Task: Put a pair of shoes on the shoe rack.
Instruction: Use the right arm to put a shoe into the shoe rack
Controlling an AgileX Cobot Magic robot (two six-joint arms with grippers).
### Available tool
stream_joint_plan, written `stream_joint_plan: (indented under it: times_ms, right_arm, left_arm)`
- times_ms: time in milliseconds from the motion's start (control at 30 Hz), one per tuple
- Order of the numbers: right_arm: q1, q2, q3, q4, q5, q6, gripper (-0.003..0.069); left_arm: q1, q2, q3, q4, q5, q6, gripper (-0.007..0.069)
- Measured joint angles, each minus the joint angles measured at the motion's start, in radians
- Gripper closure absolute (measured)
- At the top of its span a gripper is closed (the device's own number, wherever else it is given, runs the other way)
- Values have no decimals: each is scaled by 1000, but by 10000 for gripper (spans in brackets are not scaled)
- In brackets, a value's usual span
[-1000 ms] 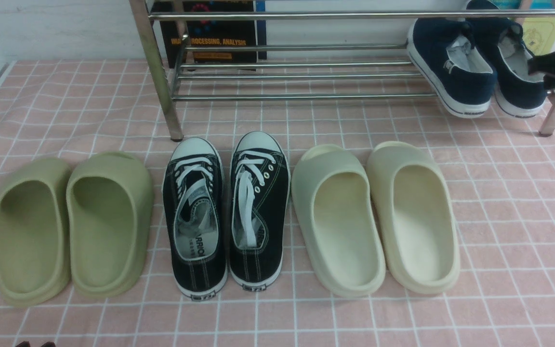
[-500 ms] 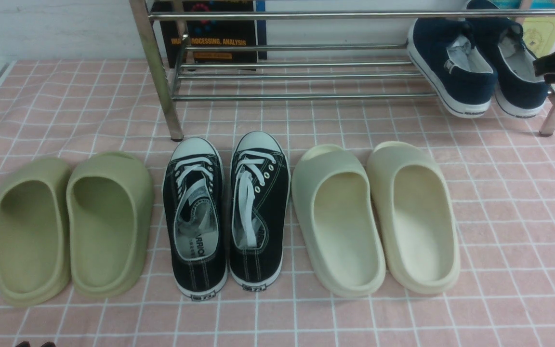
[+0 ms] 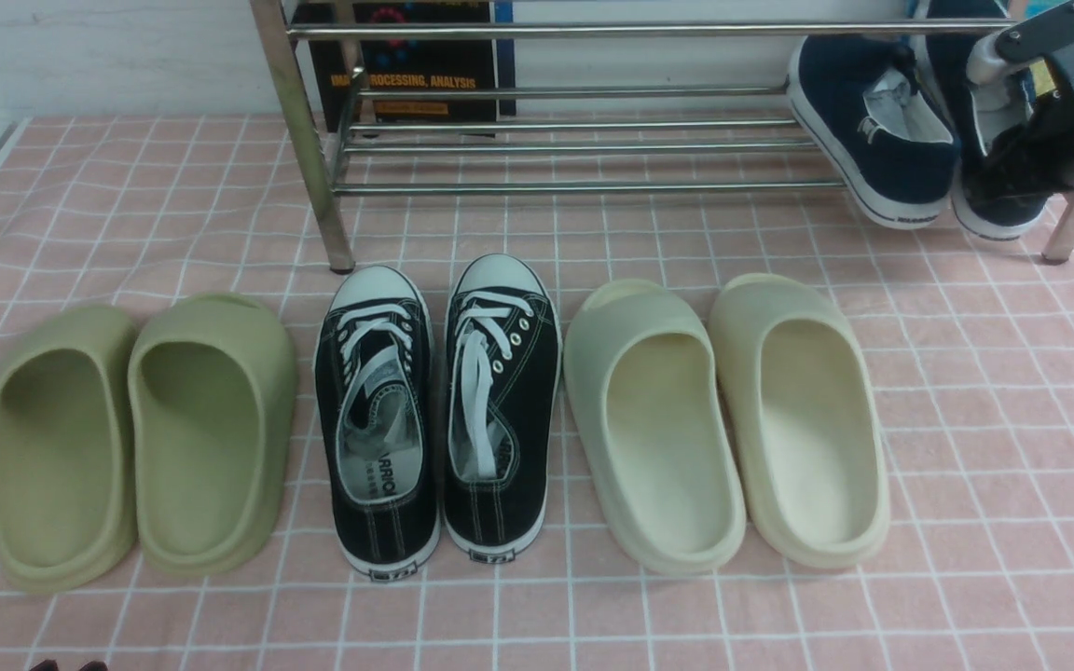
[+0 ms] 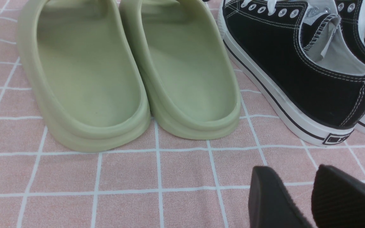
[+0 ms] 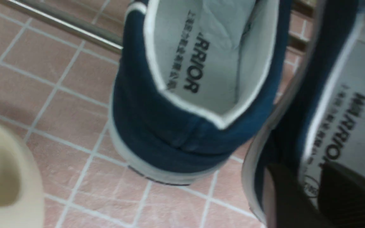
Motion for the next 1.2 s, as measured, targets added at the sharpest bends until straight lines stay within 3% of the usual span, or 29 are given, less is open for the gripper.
stream_joint_plan:
  times_ms: [100,467,733,967,1200]
  right_arm:
    - [5,-5,1,2,10,0,634]
    - [4,-69,1,-103,63,-48,632]
    - [13,-39,1,-113,-73,-53,632]
    - [13,-35,1,-138,-94,-55,632]
    - [13,-39,2,-178,-96,-55,540]
  left_arm:
    - [0,0,0,-6,0,0,385]
    - [0,0,0,-6,0,0,385]
    - [0,0,0,0,0,0,385]
    - [0,0,0,-6,0,0,385]
    - [0,0,0,0,0,0,385]
